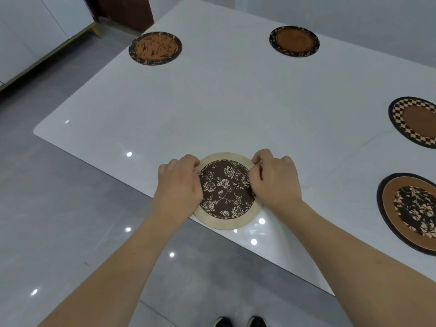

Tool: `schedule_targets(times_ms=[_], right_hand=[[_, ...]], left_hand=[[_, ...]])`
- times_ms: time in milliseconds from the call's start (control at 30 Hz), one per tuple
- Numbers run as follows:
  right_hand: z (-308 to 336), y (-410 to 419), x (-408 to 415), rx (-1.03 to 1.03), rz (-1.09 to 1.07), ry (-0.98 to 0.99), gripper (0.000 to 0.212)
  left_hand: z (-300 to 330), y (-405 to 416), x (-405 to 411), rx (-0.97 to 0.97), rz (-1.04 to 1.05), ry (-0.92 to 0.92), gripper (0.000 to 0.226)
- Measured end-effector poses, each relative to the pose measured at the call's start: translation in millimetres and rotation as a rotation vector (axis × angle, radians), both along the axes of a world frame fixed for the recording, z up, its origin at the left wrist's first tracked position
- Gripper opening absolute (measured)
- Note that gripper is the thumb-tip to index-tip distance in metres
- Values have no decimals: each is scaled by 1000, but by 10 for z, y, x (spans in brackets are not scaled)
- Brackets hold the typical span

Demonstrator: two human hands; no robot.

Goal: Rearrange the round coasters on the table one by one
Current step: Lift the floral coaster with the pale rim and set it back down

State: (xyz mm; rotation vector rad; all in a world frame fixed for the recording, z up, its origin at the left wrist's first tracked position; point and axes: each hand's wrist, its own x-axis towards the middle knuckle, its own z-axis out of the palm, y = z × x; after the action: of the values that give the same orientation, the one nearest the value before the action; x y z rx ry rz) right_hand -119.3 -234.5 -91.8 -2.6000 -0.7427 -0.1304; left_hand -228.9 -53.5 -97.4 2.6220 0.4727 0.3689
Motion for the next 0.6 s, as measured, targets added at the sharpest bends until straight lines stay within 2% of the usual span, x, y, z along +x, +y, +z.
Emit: schedule_targets(times_ms=[267,600], right_hand=[[-1,19,16,11,-12,16,23],[-10,0,16,-12,-1,25,24]], left_hand=[[21,-42,21,86,30,-5,20],[71,-65,13,-31,25,-59,21]])
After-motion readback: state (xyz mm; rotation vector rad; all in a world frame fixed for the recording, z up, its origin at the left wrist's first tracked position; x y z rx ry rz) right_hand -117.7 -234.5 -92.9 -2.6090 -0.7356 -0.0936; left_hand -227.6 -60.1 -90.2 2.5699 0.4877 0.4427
